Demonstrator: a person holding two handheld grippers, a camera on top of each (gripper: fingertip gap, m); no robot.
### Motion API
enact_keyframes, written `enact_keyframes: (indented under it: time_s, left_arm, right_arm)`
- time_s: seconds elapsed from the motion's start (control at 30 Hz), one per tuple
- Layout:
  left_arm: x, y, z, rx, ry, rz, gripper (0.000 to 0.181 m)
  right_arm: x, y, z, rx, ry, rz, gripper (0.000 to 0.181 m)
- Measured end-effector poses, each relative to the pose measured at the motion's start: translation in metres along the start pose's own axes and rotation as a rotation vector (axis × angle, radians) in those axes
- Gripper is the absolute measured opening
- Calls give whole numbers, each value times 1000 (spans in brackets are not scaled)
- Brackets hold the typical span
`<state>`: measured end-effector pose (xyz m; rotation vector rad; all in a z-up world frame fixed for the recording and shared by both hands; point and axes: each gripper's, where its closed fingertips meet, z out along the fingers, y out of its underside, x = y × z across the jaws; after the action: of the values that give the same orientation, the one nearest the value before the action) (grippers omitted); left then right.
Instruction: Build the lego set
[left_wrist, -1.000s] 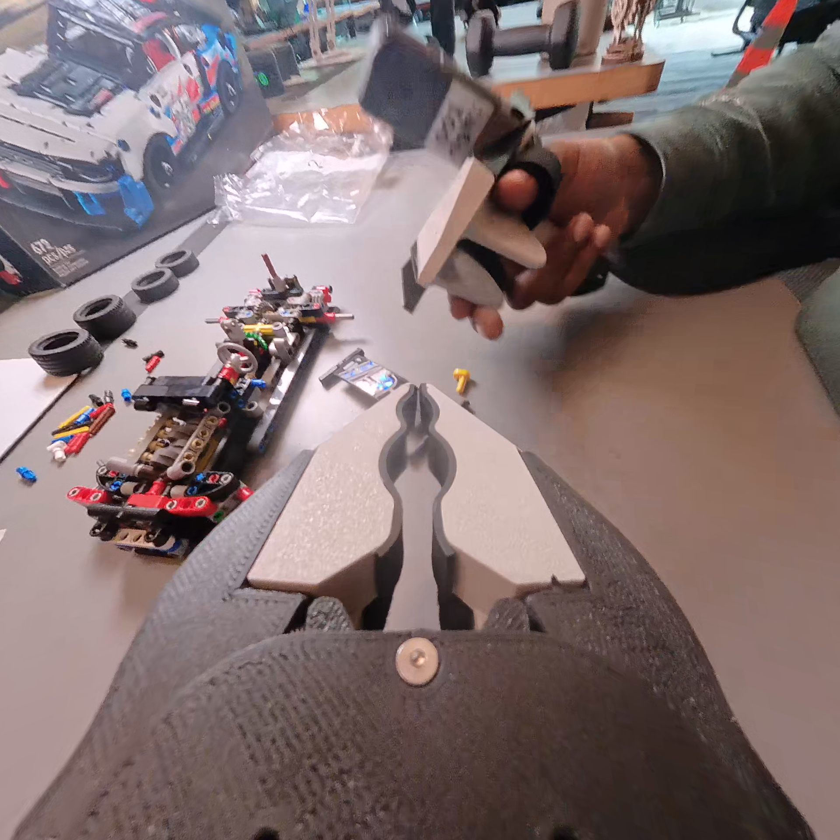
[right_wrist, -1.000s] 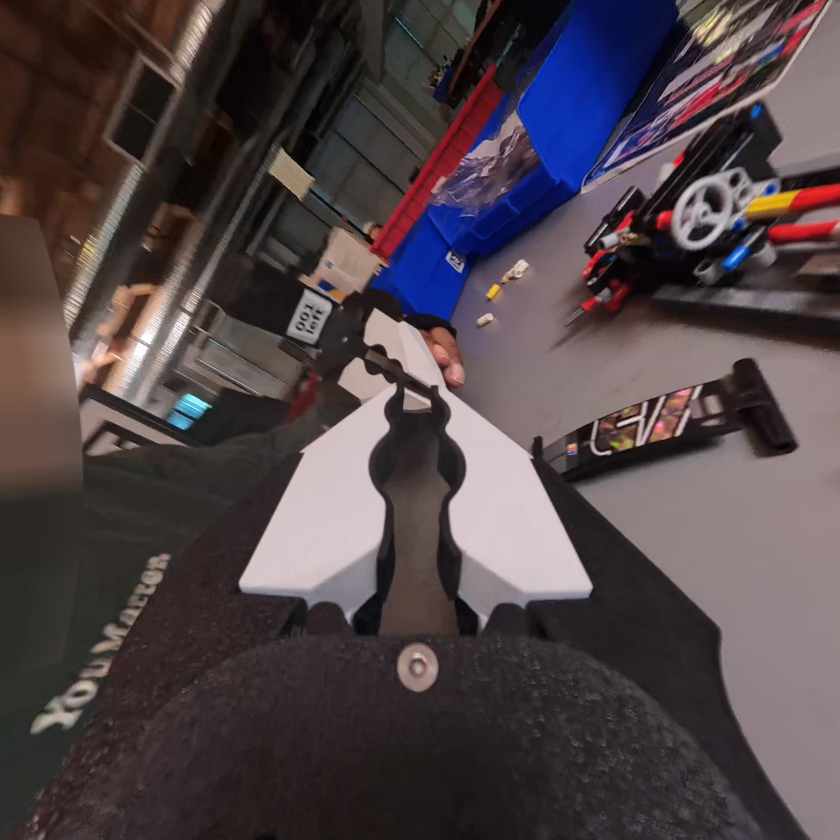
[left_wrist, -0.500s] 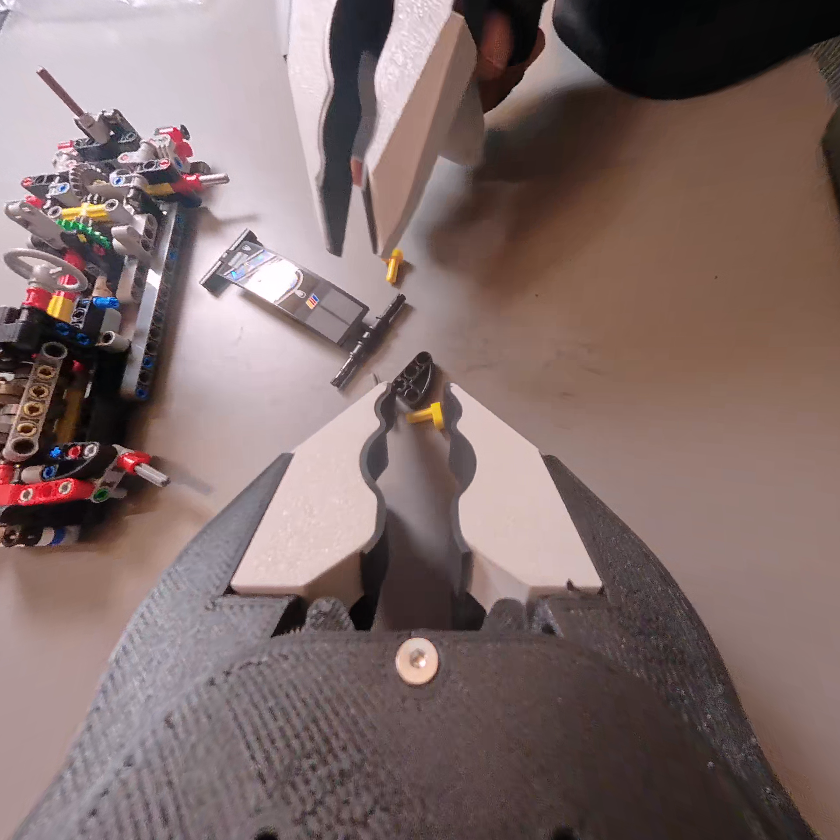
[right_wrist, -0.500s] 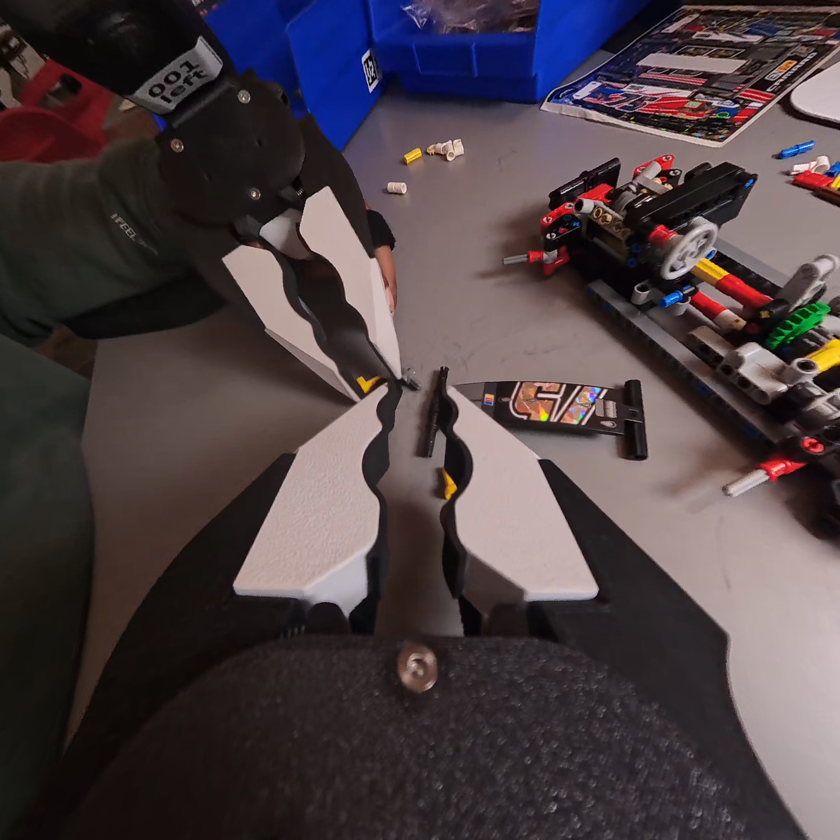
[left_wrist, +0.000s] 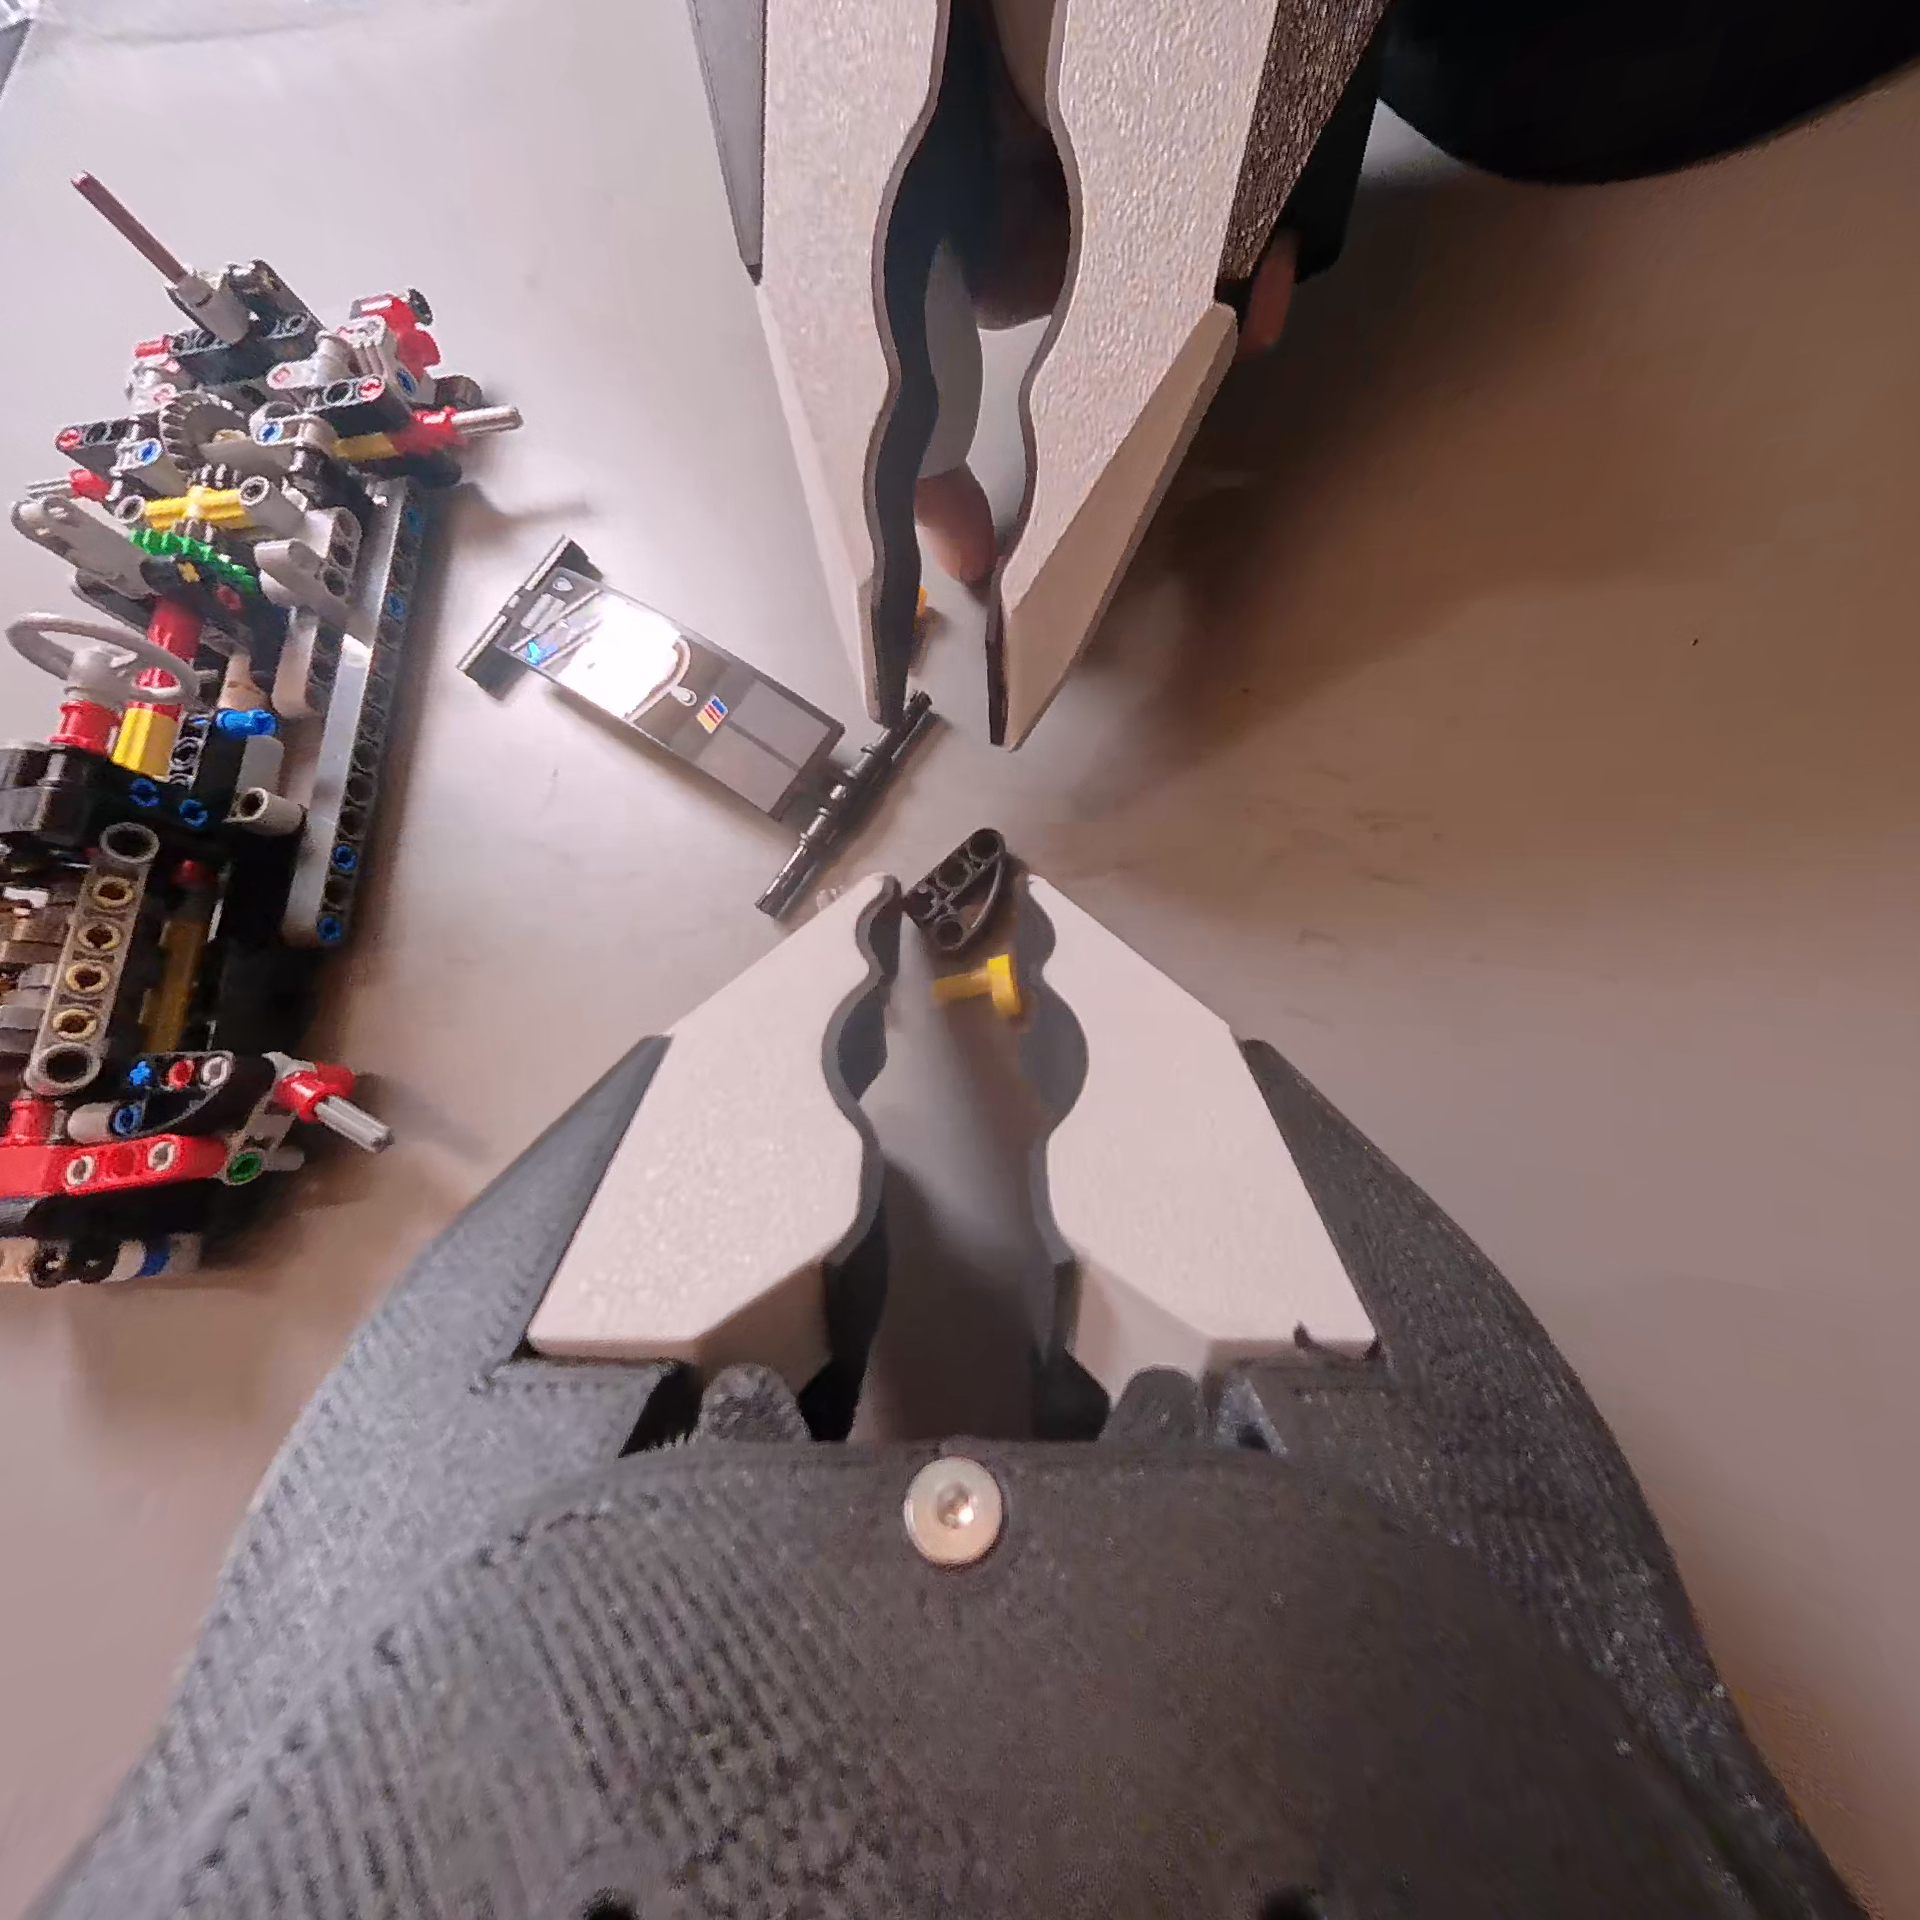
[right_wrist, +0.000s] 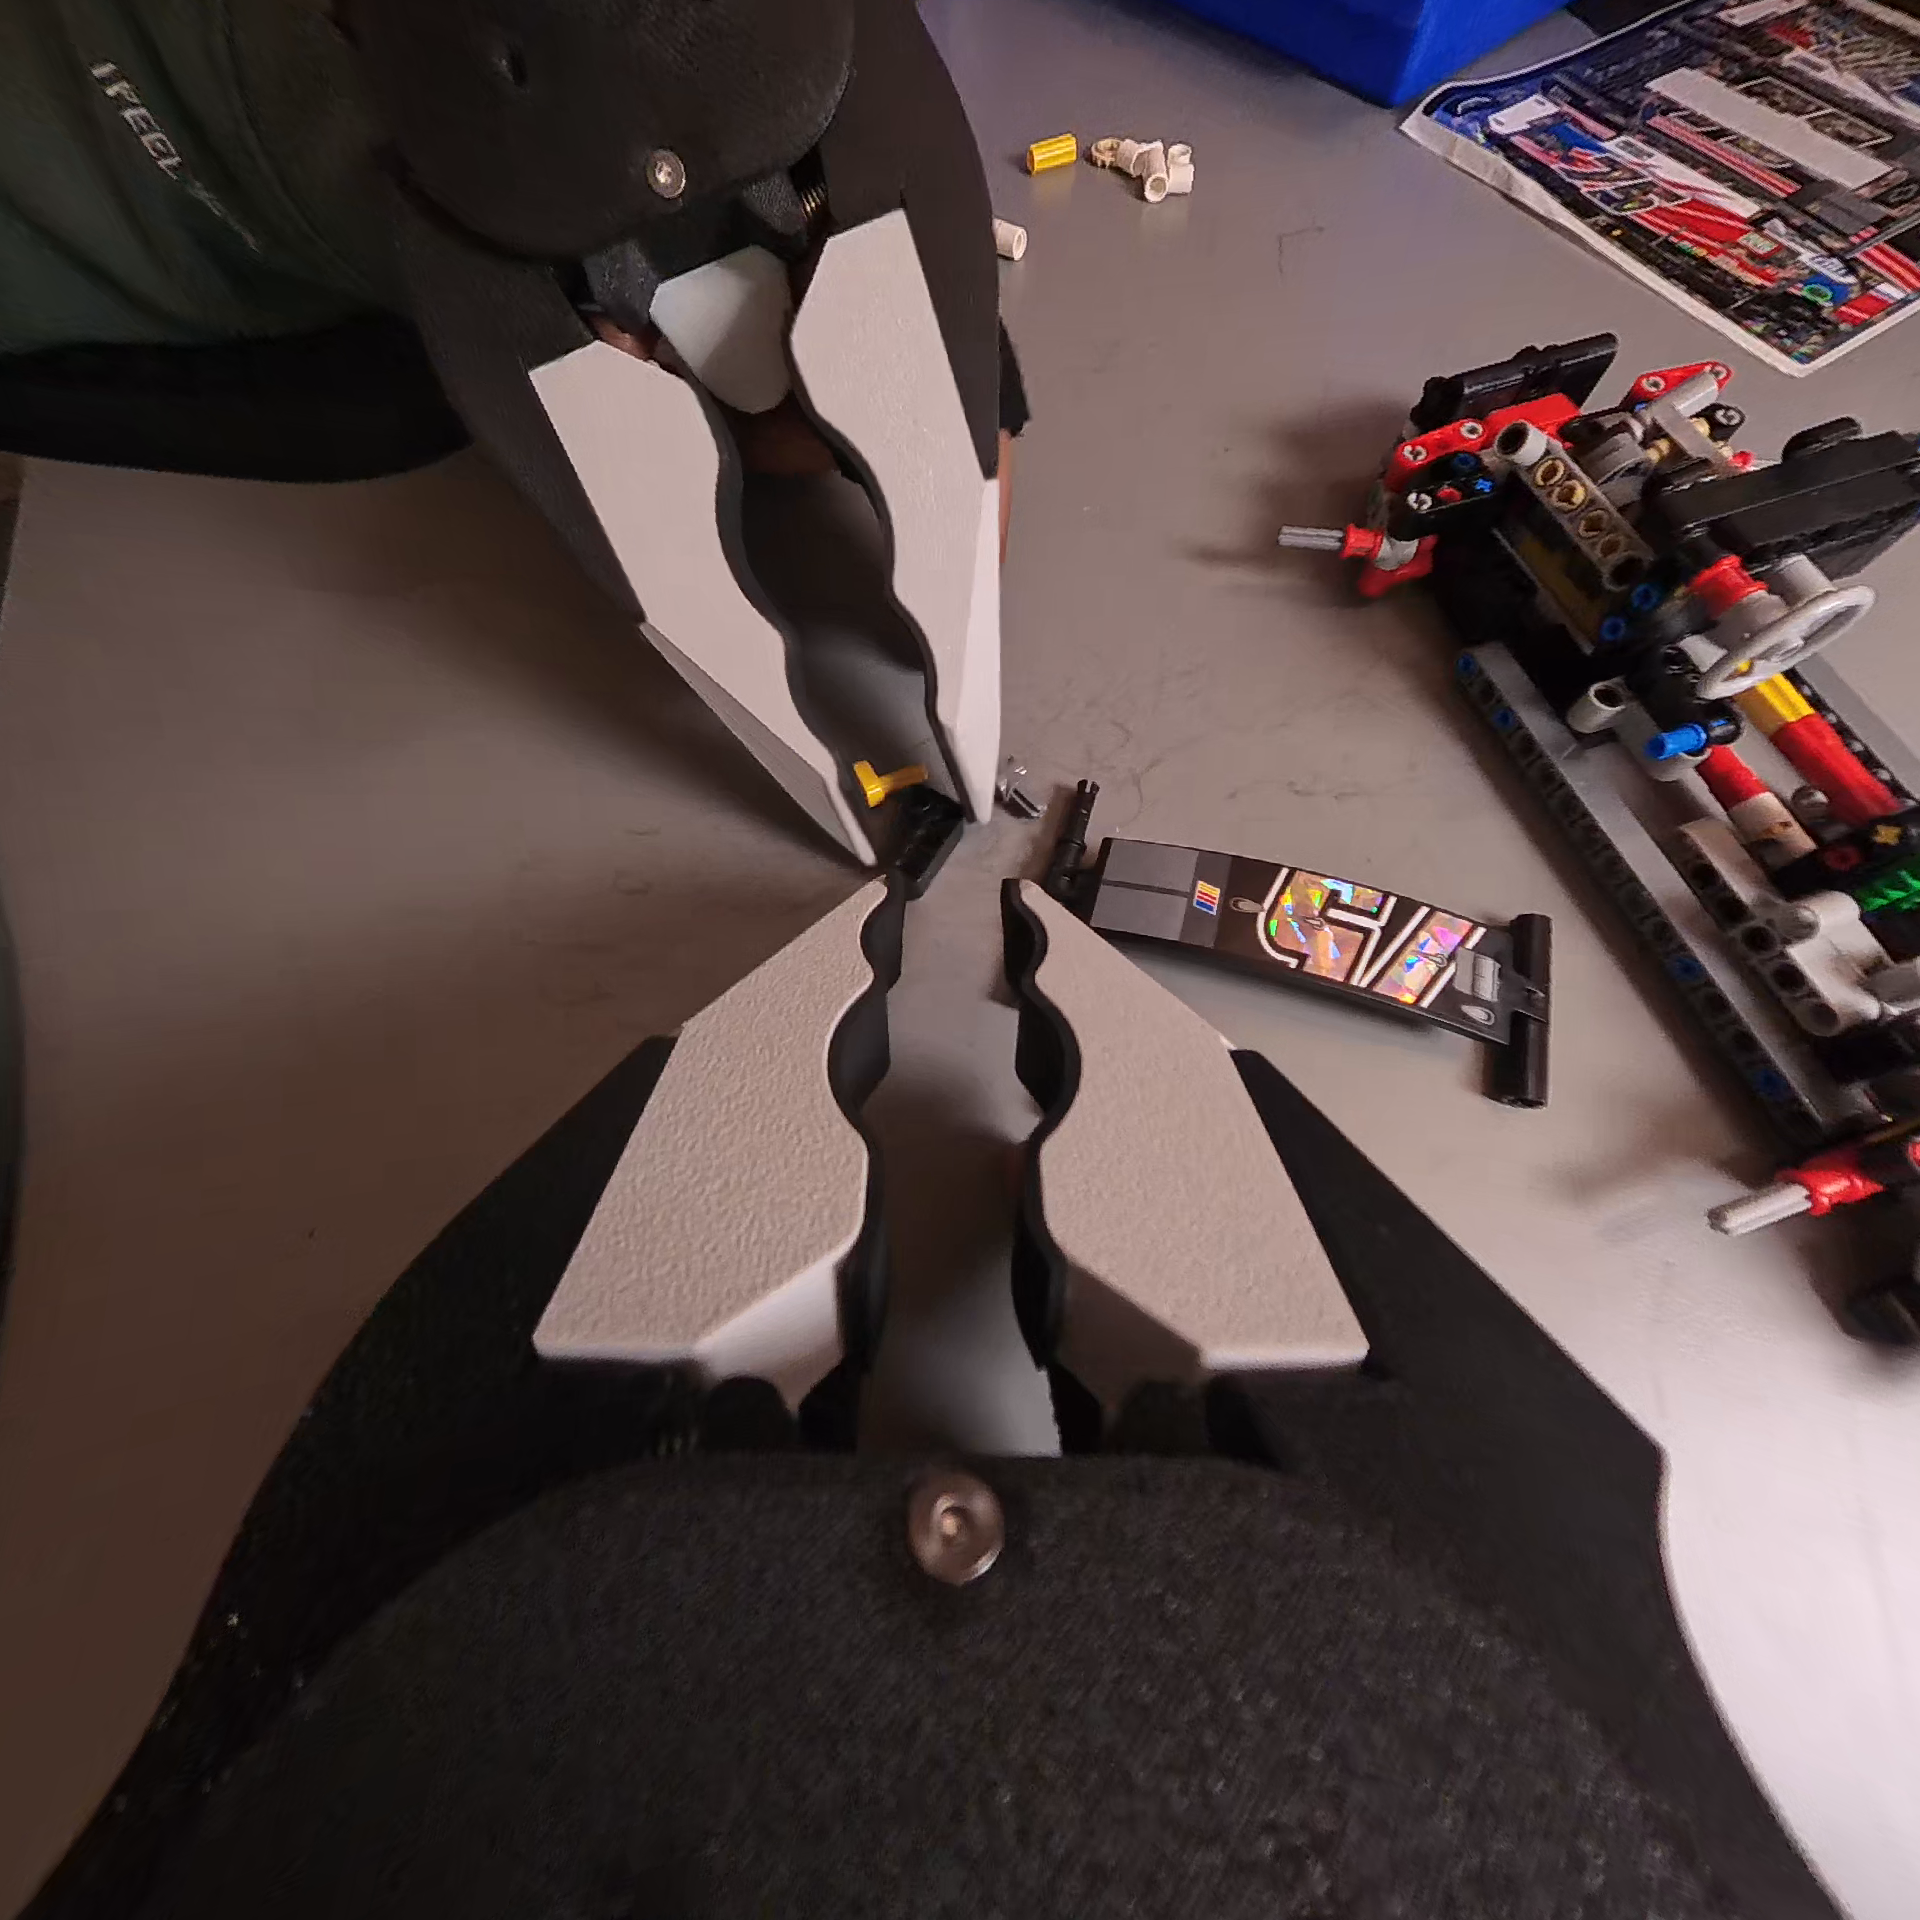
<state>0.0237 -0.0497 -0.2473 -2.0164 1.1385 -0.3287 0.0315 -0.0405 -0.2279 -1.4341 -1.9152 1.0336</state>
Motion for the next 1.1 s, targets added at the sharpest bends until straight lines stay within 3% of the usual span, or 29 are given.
enact_keyframes:
  time_s: [0.03,0.3,0.53,0.67,0.9,1.1]
  left_arm:
    - [1,0,0,-7,4,-7,17]
    - [3,0,-2,-15,31,-67,17]
    - [-1,-16,-19,143,126,-226,17]
    - [-3,-21,-25,201,166,-276,17]
    - [5,-32,-27,249,221,-300,16]
    - [6,-37,-30,274,221,-298,16]
  right_arm:
    - [0,0,0,1,1,0,16]
    - [0,-2,-1,28,-1,4,15]
    - [-6,-16,-7,119,-20,-67,18]
    - [-18,-23,-9,154,4,-248,20]
    - [-22,-27,-5,141,250,-728,16]
    - [-19,-28,-6,126,356,-918,6]
